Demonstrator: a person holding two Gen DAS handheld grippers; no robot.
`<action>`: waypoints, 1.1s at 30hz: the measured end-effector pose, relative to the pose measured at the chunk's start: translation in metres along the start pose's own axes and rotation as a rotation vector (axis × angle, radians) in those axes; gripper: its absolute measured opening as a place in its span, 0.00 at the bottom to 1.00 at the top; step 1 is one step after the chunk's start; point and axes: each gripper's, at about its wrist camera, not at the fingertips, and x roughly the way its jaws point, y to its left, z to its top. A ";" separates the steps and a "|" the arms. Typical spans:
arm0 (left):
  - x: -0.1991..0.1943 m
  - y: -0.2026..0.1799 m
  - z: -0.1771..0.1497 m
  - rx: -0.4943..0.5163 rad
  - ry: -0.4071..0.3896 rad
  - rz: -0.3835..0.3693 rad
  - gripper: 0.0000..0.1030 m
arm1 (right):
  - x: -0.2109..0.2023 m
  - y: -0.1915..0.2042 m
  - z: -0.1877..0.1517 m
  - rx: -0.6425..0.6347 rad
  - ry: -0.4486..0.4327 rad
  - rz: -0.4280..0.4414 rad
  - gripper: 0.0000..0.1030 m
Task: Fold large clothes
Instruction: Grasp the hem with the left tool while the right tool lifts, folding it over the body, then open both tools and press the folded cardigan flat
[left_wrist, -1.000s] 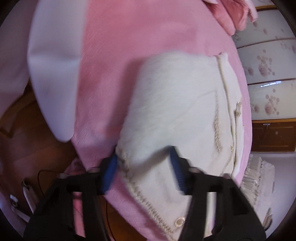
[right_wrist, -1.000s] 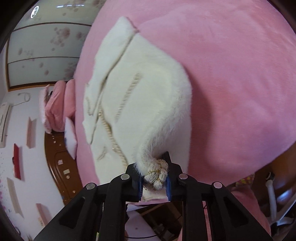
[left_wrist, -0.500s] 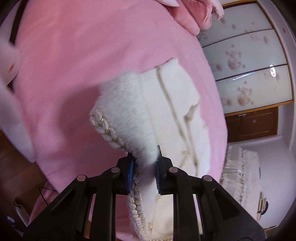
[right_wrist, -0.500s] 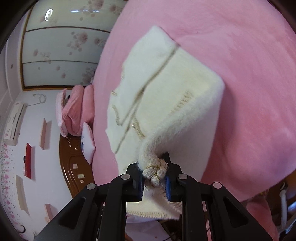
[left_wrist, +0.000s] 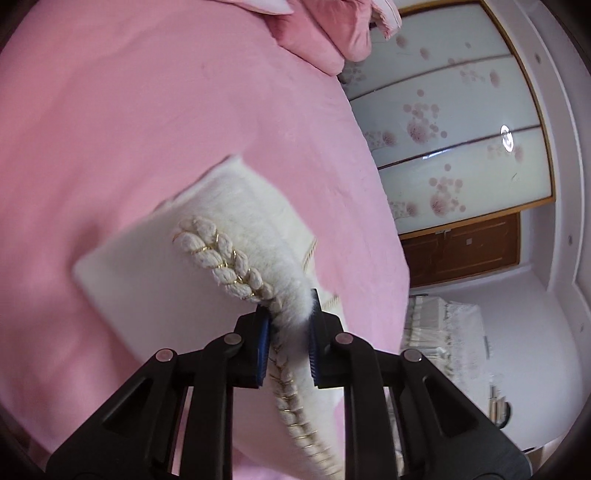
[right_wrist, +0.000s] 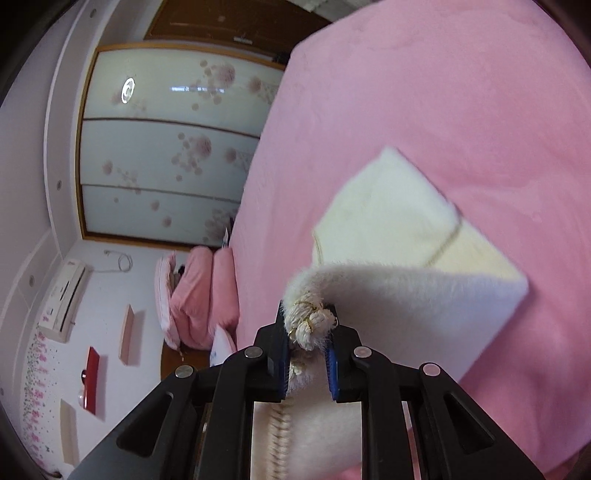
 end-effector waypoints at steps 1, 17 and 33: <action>0.011 -0.009 0.011 0.003 0.008 0.001 0.13 | 0.006 0.004 0.009 -0.002 -0.019 -0.003 0.15; 0.161 -0.110 0.101 0.322 0.150 0.207 0.63 | 0.159 0.065 0.096 -0.113 -0.176 -0.221 0.41; 0.142 -0.029 -0.061 0.458 0.453 0.373 0.46 | 0.214 0.039 -0.019 -0.192 0.222 -0.391 0.30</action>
